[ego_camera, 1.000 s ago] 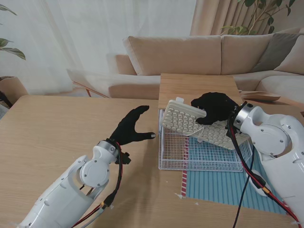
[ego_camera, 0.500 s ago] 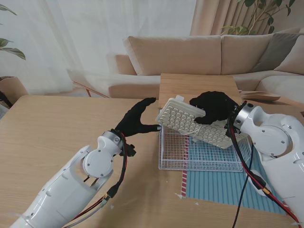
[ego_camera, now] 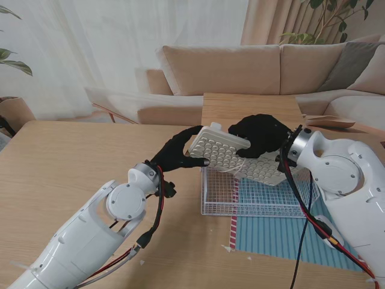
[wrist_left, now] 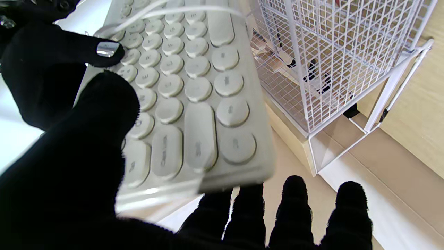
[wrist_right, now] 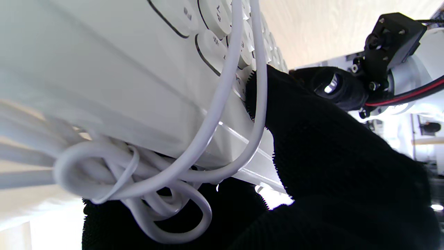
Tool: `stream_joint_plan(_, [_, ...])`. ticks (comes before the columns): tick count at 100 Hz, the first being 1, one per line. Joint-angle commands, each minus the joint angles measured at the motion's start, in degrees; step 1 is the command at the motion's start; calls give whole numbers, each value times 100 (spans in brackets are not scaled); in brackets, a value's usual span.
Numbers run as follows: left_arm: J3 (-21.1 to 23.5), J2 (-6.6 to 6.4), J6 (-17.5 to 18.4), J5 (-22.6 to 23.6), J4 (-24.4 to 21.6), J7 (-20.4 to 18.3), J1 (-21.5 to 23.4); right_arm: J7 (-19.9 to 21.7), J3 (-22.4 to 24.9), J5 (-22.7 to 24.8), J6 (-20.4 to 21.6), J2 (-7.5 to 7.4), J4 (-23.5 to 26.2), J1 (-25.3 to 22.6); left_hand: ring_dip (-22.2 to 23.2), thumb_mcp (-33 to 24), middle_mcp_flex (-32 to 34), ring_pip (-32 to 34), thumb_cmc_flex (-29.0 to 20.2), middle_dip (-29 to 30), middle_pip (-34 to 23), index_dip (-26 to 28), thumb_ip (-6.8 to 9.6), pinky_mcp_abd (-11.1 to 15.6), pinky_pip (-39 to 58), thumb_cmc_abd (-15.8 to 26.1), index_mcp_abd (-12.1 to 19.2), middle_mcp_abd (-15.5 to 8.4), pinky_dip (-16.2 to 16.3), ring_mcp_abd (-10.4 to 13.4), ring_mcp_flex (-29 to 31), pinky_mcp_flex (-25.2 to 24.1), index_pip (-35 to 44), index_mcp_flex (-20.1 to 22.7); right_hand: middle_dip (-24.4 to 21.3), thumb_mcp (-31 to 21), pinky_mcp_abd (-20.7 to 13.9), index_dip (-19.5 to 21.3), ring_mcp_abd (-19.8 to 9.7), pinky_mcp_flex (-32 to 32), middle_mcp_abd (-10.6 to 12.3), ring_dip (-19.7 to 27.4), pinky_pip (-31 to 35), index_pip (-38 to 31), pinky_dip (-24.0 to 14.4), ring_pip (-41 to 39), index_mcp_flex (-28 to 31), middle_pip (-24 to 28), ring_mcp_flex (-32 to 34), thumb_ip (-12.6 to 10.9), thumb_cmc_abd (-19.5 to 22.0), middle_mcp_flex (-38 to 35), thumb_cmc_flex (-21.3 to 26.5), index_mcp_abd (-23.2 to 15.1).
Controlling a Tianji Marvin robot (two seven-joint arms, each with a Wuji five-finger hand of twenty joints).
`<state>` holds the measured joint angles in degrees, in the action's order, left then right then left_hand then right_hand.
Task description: Unroll the mouse pad and set up the keyboard and mouse from the tabletop organizer
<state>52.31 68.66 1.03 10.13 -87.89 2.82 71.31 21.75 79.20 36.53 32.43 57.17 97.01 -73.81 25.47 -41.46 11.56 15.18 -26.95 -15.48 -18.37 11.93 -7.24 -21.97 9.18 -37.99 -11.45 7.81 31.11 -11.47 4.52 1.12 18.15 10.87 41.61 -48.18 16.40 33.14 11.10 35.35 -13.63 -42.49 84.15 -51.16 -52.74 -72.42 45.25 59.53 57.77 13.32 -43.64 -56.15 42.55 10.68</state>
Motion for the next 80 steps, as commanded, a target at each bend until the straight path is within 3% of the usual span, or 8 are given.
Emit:
stream_joint_plan(1, [-17,15,-25,26,-56,-61,26,64,-20,-28,51,42,80,73,100,-23,37,300,-107,-205,-412,135,-51,-89,-4,-118,150,81,-8,-25,167,82,186,49,100,-1033,-314,319,-373,-176,-185,-236,-401,-400,-104,-361,205,153,133,-298,490,-29,714,-1023])
stream_joint_plan(19, [31,85,-53,-112,-81,168,147,79,-128,-119,76,44,82,173,488,-328,1187,1100,-423,-832,-1272,677,31,-148,1150,129,274,132,236,-140,1028,-40,1120,1107,103,-1018,-319,327,-375,-182,-164,-248,-416,-396,-110,-351,194,146,129,-295,507,-23,713,-1019])
stream_joint_plan(32, [77,134,-29,-250,-133,338,276,134,-222,-166,65,39,65,253,554,-597,2111,1353,-662,-1096,-1476,986,83,-163,2911,579,496,63,-561,-208,1586,-416,1620,2049,108,-1012,-321,330,-378,-180,-157,-256,-422,-391,-116,-344,190,141,127,-293,512,-25,710,-1041])
stream_joint_plan(39, [109,163,-23,-335,-169,442,355,138,-292,-177,56,41,28,303,583,-681,2647,1491,-905,-1141,-1572,1096,84,-191,3312,800,594,24,-686,-245,1947,-419,1883,2531,110,-1007,-324,332,-379,-185,-154,-259,-429,-391,-117,-341,189,138,124,-291,521,-19,709,-1035])
stream_joint_plan(44, [131,179,-4,-341,-175,523,401,133,-350,-199,46,46,-3,343,582,-364,2946,1549,-1310,-1157,-1567,1005,-272,-217,3496,841,715,18,-758,-262,2134,-414,2032,2781,113,-1003,-326,334,-382,-184,-154,-262,-433,-390,-118,-336,189,137,121,-291,524,-19,711,-1036])
stream_joint_plan(48, [152,193,13,-332,-174,600,435,122,-397,-215,44,51,-30,380,585,-147,3156,1593,-1590,-1165,-1574,912,-346,-249,3571,853,796,15,-773,-280,2270,-383,2168,2947,113,-1000,-326,333,-382,-184,-150,-263,-434,-389,-119,-335,187,136,121,-290,523,-18,710,-1037])
stream_joint_plan(59, [248,233,37,-412,-221,781,554,118,-520,-275,47,58,-84,501,598,307,3799,1726,-2219,-1571,-1437,563,-238,-278,3714,980,966,-17,-775,-276,2601,-338,2761,3376,116,-995,-326,337,-388,-183,-146,-268,-437,-390,-123,-327,190,133,116,-289,528,-19,709,-1046])
stream_joint_plan(80, [463,286,97,-504,-357,1092,759,169,-774,-439,39,68,-176,786,647,325,4443,1910,-2465,-1904,-1221,525,-226,-298,3864,1021,1034,-53,-704,-266,2984,-273,3204,3780,121,-985,-332,339,-406,-184,-127,-278,-450,-384,-128,-309,183,127,109,-287,539,-15,705,-1054])
